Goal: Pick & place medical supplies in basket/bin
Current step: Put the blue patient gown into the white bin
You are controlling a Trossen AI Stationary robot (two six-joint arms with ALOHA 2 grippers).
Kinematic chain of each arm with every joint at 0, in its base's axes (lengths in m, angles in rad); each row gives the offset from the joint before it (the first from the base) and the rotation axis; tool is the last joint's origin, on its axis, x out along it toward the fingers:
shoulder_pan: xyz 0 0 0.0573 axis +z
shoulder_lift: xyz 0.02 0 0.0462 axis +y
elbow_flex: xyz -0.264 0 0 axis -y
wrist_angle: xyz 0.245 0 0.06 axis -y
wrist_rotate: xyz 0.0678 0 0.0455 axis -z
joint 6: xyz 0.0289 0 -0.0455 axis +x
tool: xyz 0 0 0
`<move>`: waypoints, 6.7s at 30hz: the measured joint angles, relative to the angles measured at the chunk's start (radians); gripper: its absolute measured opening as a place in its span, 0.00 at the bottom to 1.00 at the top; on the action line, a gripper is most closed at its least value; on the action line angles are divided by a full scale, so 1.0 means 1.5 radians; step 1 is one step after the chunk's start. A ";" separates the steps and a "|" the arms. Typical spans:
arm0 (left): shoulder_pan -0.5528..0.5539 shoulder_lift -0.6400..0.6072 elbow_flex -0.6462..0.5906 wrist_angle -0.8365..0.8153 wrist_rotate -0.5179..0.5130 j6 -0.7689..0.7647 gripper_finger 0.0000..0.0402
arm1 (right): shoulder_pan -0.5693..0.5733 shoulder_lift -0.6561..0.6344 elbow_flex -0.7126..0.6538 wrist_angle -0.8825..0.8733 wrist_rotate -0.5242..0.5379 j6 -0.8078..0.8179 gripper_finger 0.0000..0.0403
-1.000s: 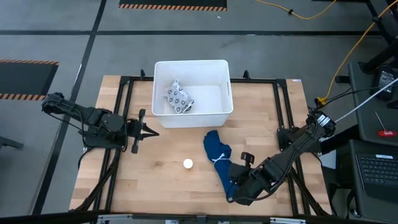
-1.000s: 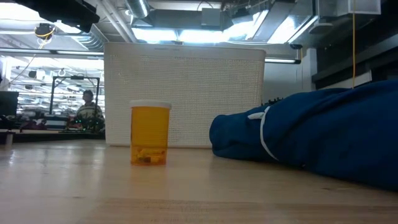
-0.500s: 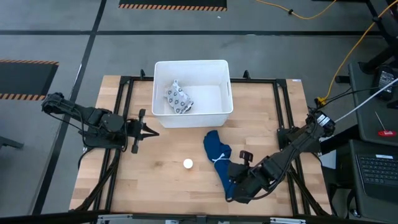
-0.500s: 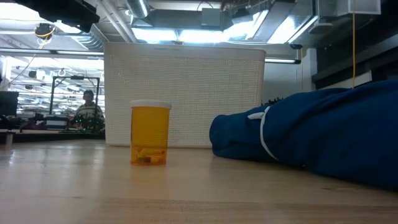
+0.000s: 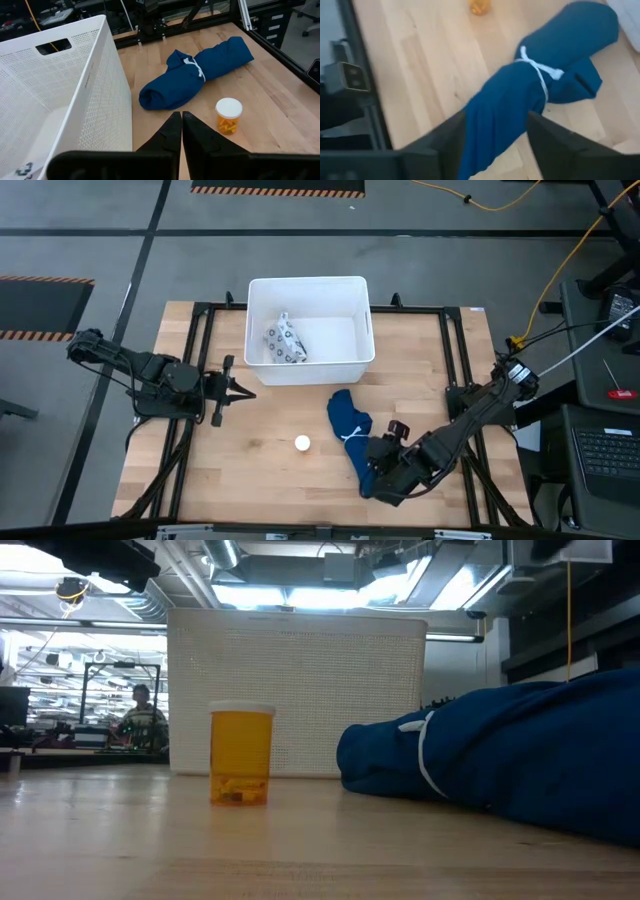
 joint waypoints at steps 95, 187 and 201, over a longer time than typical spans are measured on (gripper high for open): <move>0.000 0.000 0.000 0.000 0.000 0.000 0.03 | -0.102 0.082 -0.055 0.051 0.001 0.056 0.48; 0.001 -0.009 0.000 0.185 -0.337 0.261 0.03 | -0.665 -0.215 -0.122 0.633 -0.245 -0.828 0.48; 0.001 -0.009 0.000 0.169 -0.341 0.262 0.02 | -0.711 -0.050 0.110 0.354 -0.228 -0.768 0.48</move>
